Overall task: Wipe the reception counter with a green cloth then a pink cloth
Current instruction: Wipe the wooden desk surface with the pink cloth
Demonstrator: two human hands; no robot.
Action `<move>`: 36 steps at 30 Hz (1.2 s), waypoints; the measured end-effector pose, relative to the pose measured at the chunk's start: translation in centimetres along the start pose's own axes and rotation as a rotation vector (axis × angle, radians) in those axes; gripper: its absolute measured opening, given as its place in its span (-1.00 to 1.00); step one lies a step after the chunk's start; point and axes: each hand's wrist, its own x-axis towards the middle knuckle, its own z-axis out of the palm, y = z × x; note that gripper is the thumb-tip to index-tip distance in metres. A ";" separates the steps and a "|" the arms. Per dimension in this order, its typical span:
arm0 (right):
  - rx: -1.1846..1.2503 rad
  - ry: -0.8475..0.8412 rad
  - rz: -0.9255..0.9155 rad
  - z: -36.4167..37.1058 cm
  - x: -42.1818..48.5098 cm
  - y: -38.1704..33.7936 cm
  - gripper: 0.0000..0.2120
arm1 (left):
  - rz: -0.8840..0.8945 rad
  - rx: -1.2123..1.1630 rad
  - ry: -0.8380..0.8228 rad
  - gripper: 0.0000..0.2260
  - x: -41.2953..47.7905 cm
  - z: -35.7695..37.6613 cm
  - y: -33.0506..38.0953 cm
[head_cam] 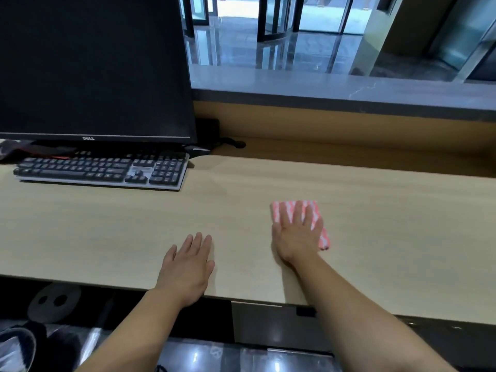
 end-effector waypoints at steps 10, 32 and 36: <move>-0.089 -0.029 -0.707 1.0 1.8 -9.0 -0.49 | -0.054 0.031 0.030 -0.48 2.4 -1.2 -0.6; -0.058 0.051 -0.546 -0.1 11.7 -9.3 -0.49 | -0.075 -0.013 0.068 -0.45 11.9 -3.6 1.0; -0.081 -0.011 -0.761 -1.3 14.8 -10.4 -0.50 | -0.082 -0.004 0.096 -0.44 12.8 -4.2 1.2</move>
